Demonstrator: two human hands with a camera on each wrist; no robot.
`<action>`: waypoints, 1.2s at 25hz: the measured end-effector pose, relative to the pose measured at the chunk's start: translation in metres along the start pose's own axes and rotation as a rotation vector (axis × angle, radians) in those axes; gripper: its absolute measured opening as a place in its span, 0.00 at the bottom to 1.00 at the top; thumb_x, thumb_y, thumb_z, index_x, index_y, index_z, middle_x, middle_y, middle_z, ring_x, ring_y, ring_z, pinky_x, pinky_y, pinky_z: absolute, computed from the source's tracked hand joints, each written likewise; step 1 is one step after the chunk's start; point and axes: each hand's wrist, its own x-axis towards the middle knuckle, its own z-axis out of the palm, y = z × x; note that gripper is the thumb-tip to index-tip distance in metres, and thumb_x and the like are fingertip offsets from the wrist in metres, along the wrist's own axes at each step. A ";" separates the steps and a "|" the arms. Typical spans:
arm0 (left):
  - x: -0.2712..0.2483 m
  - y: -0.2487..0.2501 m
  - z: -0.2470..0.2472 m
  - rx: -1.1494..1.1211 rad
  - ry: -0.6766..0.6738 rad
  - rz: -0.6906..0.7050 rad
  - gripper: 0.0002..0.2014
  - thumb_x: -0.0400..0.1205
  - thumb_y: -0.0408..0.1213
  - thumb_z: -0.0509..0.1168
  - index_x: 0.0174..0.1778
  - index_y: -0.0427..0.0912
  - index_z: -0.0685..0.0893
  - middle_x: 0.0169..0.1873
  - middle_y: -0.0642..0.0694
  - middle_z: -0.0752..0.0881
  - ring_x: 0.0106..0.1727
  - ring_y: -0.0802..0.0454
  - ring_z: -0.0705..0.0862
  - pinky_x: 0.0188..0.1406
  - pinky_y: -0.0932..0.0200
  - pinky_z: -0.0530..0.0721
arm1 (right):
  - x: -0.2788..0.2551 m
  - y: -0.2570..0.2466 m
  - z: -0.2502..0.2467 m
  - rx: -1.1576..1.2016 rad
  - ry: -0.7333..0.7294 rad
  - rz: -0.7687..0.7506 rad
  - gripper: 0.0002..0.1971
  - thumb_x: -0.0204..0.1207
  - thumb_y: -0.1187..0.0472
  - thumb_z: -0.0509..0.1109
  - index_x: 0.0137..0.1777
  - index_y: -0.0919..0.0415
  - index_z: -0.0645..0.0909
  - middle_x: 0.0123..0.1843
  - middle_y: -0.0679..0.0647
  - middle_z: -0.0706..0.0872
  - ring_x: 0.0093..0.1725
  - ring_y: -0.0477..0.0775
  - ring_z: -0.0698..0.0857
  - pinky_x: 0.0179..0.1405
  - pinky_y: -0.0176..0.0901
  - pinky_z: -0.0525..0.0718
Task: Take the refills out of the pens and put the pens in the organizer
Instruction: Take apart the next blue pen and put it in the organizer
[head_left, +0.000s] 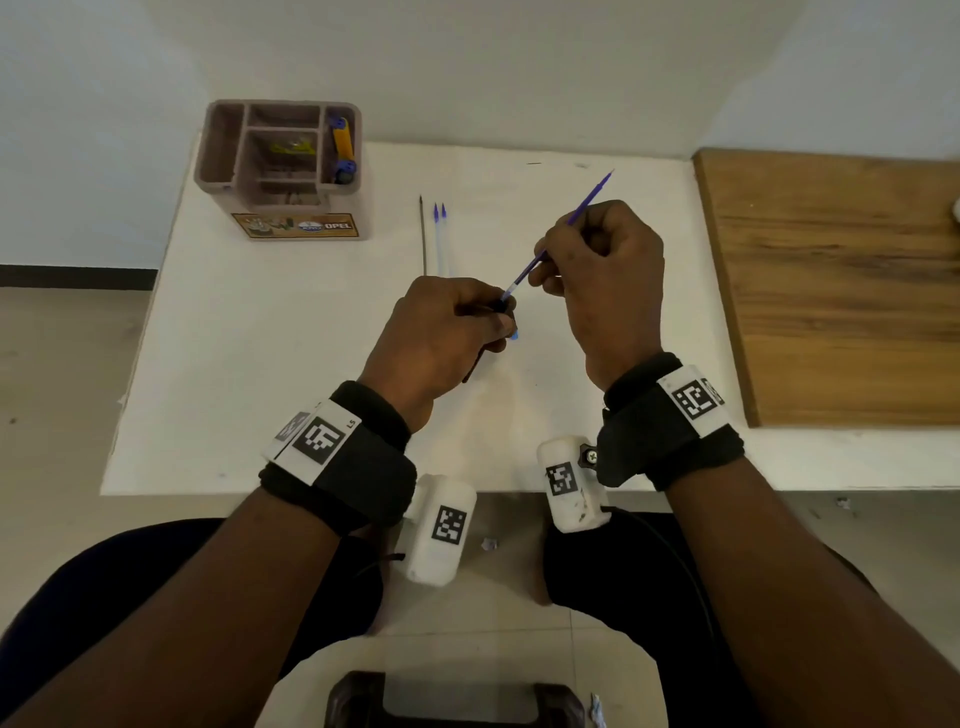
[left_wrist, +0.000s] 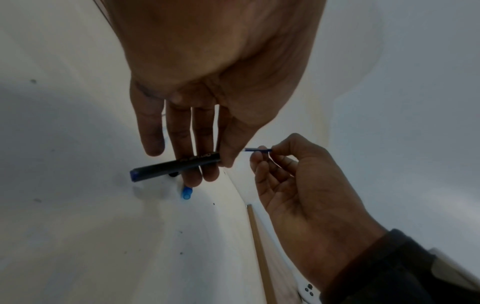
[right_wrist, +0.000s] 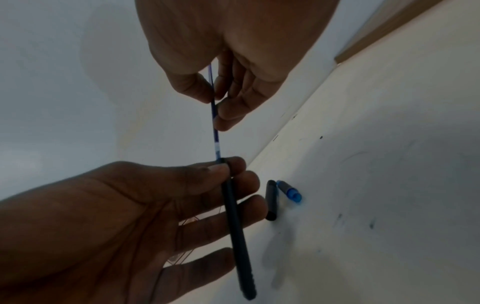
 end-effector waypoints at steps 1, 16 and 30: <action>0.000 0.000 0.000 -0.004 0.008 0.000 0.11 0.84 0.35 0.71 0.62 0.44 0.91 0.47 0.50 0.94 0.47 0.53 0.94 0.40 0.78 0.81 | -0.001 0.001 -0.001 -0.010 -0.012 -0.008 0.12 0.75 0.61 0.72 0.51 0.70 0.82 0.40 0.61 0.93 0.33 0.55 0.93 0.42 0.55 0.93; -0.006 0.006 -0.015 -0.095 0.083 0.017 0.14 0.86 0.37 0.69 0.67 0.44 0.89 0.47 0.49 0.93 0.44 0.62 0.91 0.36 0.74 0.79 | -0.004 0.006 0.017 -0.090 -0.193 -0.029 0.09 0.84 0.54 0.74 0.48 0.60 0.88 0.40 0.53 0.90 0.35 0.48 0.89 0.38 0.43 0.88; -0.002 0.000 -0.029 -0.183 0.120 -0.037 0.14 0.86 0.37 0.69 0.67 0.43 0.88 0.54 0.46 0.93 0.53 0.53 0.92 0.36 0.69 0.80 | 0.014 0.023 0.011 -0.481 -0.211 0.090 0.13 0.84 0.46 0.70 0.56 0.56 0.88 0.49 0.50 0.92 0.43 0.50 0.91 0.48 0.47 0.88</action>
